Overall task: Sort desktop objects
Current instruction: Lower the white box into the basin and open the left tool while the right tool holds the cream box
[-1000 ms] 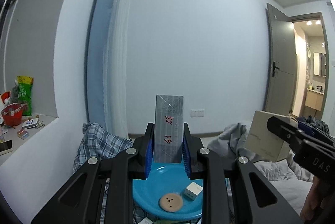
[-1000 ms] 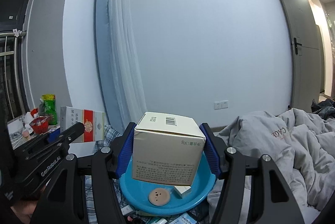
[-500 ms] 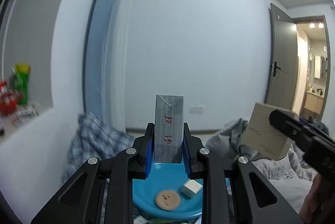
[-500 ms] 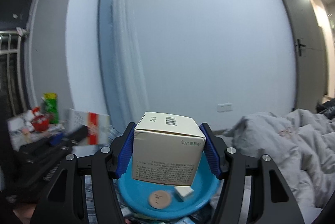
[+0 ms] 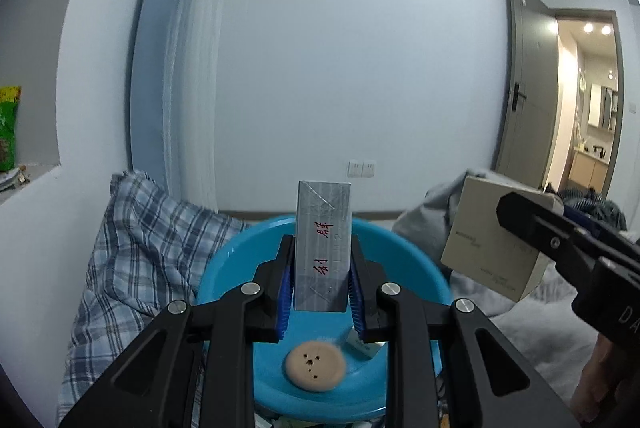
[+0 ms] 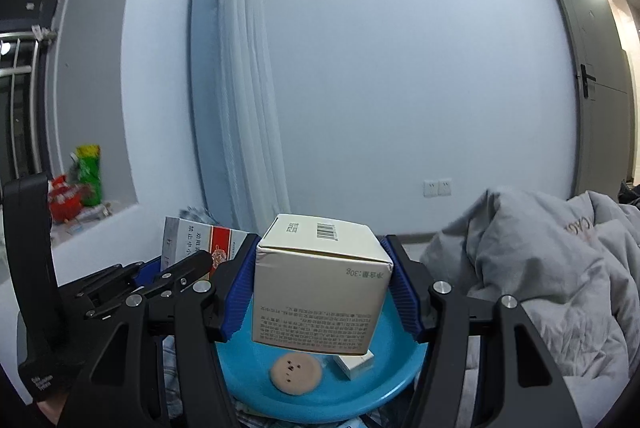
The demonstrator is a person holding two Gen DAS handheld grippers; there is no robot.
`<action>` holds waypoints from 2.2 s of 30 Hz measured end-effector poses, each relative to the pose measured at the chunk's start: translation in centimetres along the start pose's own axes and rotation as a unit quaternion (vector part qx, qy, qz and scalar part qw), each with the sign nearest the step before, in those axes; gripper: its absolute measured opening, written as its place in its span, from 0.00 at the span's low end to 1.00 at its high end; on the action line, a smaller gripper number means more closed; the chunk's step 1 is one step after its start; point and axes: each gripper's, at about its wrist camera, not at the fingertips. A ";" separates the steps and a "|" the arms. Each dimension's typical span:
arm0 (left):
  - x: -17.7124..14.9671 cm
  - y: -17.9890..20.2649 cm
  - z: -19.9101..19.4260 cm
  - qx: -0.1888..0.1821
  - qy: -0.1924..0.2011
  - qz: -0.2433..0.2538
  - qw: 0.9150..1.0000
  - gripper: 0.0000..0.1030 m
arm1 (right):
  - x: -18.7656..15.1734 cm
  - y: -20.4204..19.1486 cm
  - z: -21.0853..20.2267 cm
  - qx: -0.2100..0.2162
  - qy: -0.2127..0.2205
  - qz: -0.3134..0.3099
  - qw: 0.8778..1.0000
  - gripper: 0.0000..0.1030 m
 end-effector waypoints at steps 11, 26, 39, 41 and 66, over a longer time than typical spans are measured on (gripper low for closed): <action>-3.7 0.7 3.6 -0.009 -0.030 -0.001 1.000 0.25 | -3.4 1.4 3.9 -0.024 -0.057 0.011 0.998 0.58; -5.7 -0.3 7.2 0.021 -0.139 -0.028 0.990 0.25 | -6.7 2.7 7.7 -0.062 -0.147 0.008 0.987 0.58; -6.4 -0.8 8.0 -0.010 -0.162 -0.053 0.985 0.25 | -8.0 2.9 8.5 -0.047 -0.187 0.027 0.981 0.58; -6.4 -0.7 8.0 -0.006 -0.163 -0.051 0.985 0.25 | -8.0 2.8 8.5 -0.048 -0.187 0.023 0.981 0.58; -6.3 -0.6 8.2 -0.020 -0.173 -0.052 0.983 0.25 | -8.4 2.7 8.9 -0.049 -0.198 0.020 0.979 0.58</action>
Point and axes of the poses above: each gripper's, at about its wrist camera, not at the fingertips, and z roughly the way its jaws point, y to its right, x to its top, and after that the axes turned 5 degrees about z, right-handed
